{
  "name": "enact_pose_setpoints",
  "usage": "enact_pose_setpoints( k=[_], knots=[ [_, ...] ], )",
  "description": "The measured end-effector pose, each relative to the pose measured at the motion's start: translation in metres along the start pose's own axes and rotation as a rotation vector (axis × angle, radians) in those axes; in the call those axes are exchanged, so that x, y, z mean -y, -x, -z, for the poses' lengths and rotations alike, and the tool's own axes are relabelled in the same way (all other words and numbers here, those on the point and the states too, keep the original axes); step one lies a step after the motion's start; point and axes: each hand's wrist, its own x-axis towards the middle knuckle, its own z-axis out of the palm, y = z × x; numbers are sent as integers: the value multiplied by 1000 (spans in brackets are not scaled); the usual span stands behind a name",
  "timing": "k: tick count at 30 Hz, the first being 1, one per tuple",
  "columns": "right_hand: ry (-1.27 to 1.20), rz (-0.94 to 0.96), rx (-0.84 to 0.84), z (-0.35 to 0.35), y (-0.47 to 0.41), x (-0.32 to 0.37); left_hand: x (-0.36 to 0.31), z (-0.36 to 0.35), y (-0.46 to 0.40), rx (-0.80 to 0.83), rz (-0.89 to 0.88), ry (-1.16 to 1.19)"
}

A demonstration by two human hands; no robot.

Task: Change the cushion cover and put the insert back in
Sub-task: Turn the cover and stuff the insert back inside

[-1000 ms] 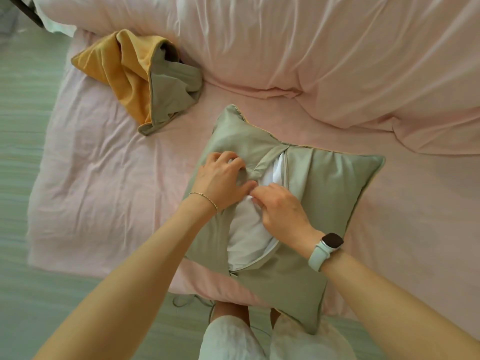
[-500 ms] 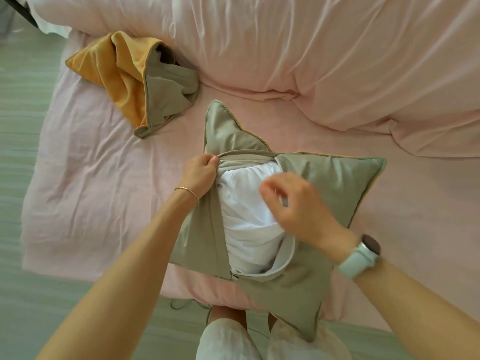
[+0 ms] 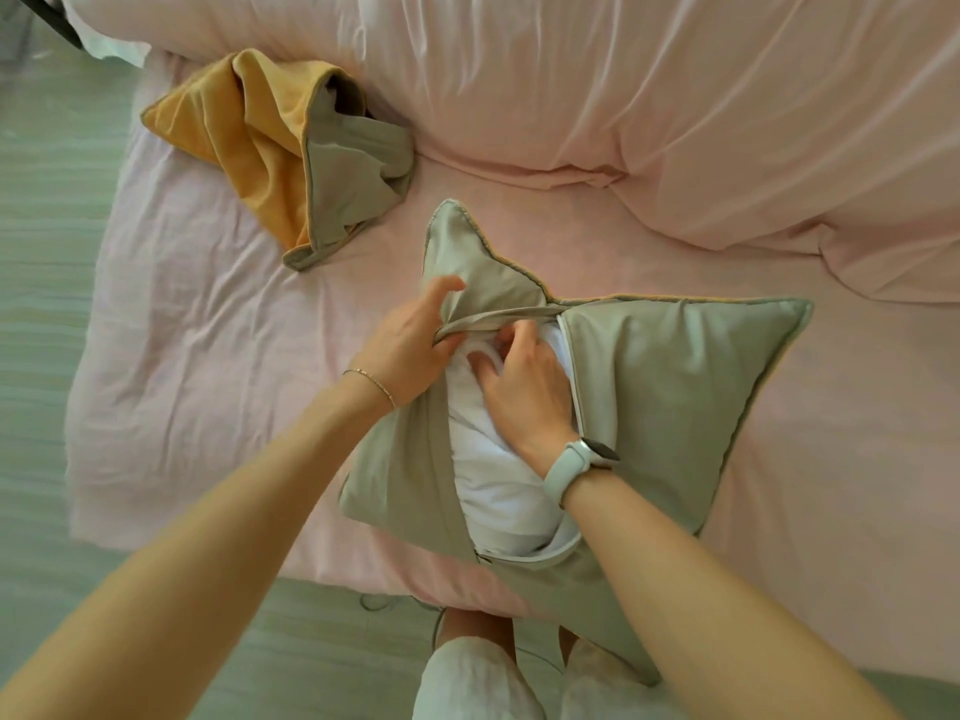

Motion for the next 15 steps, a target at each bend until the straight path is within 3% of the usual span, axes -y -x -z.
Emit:
enact_pose_setpoints(
  k=[3,9,13,15],
  knots=[
    [60,22,-5,-3,-4,5,10,6,-9,-54,-153,-330],
    [396,170,153,-11,-4,18,22,18,-20,-185,-47,-362],
    [589,279,-25,-14,-4,21,25,25,-28,-158,10,-224],
    [518,316,-144,-21,1,20,30,26,-32,-147,-18,-131]
  ],
)
